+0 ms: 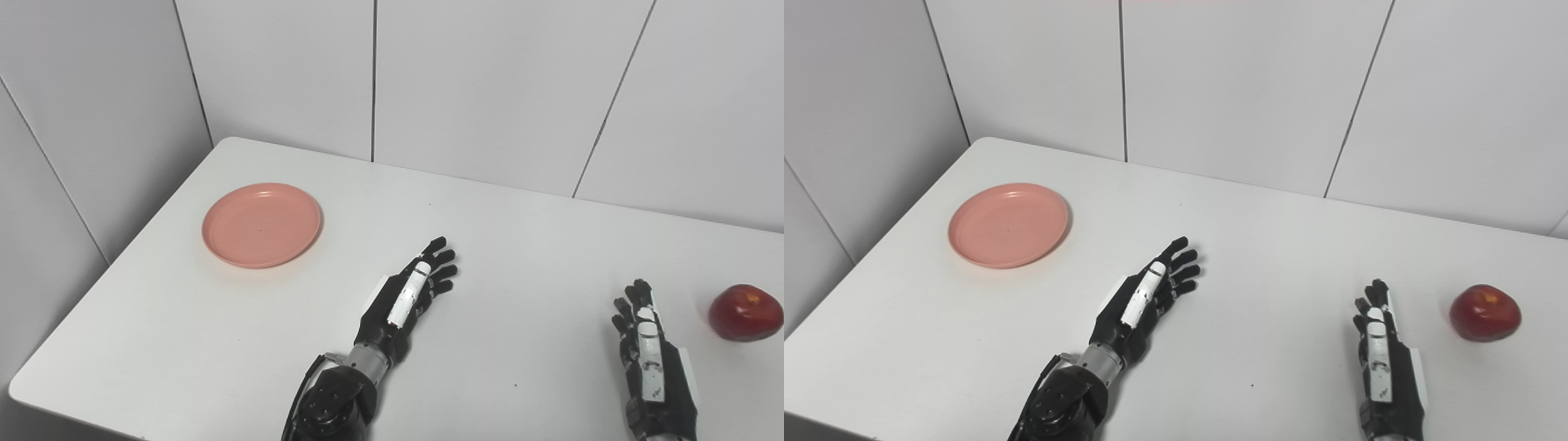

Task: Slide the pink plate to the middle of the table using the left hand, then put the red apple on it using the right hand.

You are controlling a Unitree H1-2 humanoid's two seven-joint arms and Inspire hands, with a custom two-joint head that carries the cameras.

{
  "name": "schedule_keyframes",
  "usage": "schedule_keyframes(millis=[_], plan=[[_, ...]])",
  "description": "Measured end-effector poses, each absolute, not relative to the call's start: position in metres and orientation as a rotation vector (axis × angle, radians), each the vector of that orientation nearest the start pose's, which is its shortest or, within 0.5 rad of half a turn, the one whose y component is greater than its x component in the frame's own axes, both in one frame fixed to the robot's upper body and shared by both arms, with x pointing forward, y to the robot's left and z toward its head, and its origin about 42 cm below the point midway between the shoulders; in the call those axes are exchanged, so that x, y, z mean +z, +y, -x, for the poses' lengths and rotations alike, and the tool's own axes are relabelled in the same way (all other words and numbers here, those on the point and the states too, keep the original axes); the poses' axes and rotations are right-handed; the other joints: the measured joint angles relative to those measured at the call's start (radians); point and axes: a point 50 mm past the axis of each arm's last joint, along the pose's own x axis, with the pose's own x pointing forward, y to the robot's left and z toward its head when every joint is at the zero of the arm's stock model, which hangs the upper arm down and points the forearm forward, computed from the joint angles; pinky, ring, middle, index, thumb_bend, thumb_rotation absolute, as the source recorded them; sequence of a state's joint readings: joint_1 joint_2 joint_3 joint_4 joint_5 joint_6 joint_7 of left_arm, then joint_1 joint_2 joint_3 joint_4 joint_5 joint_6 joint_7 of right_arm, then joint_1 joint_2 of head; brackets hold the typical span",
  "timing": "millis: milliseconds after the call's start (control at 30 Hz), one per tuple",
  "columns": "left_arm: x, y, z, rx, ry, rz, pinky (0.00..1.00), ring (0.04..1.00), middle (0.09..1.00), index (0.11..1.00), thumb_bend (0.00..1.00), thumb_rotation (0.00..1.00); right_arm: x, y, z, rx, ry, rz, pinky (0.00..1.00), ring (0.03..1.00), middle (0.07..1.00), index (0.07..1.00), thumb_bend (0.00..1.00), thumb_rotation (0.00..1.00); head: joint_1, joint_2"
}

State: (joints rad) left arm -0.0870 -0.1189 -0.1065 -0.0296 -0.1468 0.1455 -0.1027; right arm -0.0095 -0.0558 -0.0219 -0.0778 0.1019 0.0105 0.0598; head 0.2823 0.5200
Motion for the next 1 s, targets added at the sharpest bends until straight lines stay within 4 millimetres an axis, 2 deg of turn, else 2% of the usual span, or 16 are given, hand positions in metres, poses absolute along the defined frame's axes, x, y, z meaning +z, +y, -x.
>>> schedule_keyframes(millis=[267,767,1000], plan=[[0.137,0.14,-0.31,-0.256,0.007,0.226,0.87,0.879,0.897,0.876,0.4,0.9,0.119,-0.229,-0.287,0.048,-0.079,-0.042,1.0,0.98,0.992,0.992,0.15,1.0,0.02,-0.006],[0.182,0.167,-0.326,-0.257,-0.094,0.243,0.88,0.895,0.909,0.885,0.38,0.99,0.119,-0.23,-0.29,0.054,-0.077,-0.058,1.0,0.994,1.0,1.0,0.13,1.0,0.06,-0.025],[0.201,0.183,-0.341,-0.213,-0.157,0.261,0.89,0.887,0.897,0.878,0.39,0.98,0.119,-0.23,-0.292,0.054,-0.085,-0.062,1.0,0.995,1.0,1.0,0.11,1.0,0.063,-0.029]])
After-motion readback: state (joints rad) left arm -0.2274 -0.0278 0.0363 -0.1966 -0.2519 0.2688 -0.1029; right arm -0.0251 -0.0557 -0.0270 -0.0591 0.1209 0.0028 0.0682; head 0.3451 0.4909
